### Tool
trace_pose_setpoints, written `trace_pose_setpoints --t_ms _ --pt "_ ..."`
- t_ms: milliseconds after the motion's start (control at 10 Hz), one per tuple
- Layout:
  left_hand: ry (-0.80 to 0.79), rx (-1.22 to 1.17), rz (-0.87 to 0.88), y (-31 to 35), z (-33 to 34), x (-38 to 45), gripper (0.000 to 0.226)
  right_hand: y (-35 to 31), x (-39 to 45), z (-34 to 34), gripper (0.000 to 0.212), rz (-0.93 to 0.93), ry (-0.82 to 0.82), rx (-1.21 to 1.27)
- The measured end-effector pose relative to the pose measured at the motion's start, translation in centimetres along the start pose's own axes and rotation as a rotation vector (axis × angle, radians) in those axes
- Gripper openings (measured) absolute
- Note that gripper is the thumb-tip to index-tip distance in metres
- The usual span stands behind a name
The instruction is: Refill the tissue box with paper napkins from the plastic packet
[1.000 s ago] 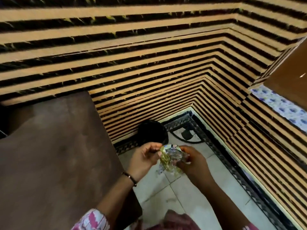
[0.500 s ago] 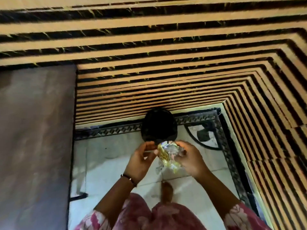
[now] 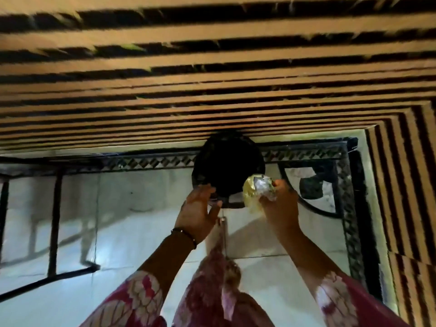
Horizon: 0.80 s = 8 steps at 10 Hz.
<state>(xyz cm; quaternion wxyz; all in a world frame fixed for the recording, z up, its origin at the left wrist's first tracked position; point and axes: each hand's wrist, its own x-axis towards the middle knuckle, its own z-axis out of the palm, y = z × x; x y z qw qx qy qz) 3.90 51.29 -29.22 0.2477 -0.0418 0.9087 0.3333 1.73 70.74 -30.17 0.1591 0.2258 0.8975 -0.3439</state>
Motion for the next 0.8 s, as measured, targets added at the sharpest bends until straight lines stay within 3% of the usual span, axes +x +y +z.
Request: trace_pose_setpoints --t_ms 200,300,400,500,600,800 --pt "-0.365 0.577 0.117 -7.0 6.4 8.8 0.072 1.7 8.7 9.4 0.034 -0.108 0.105 -0.142" --pt "-0.438 0.671 0.072 -10.1 8.7 11.3 0.072 3.6 12.3 14.5 0.049 -0.083 0.038 -0.204" --pt "-0.46 0.668 0.034 -11.4 10.2 12.3 0.071 4.7 14.4 17.3 0.077 0.128 -0.196 -0.156" --pt "-0.43 0.605 0.005 -11.2 10.4 12.8 0.07 5.3 15.1 17.8 0.075 0.146 -0.365 -0.177" --pt "-0.436 0.579 -0.04 -10.4 10.3 12.2 0.07 5.8 14.4 16.7 0.057 0.002 -0.432 -0.223" --pt "-0.318 0.411 -0.002 -5.6 6.6 8.6 0.067 3.2 8.6 10.0 0.031 0.068 -0.382 0.04"
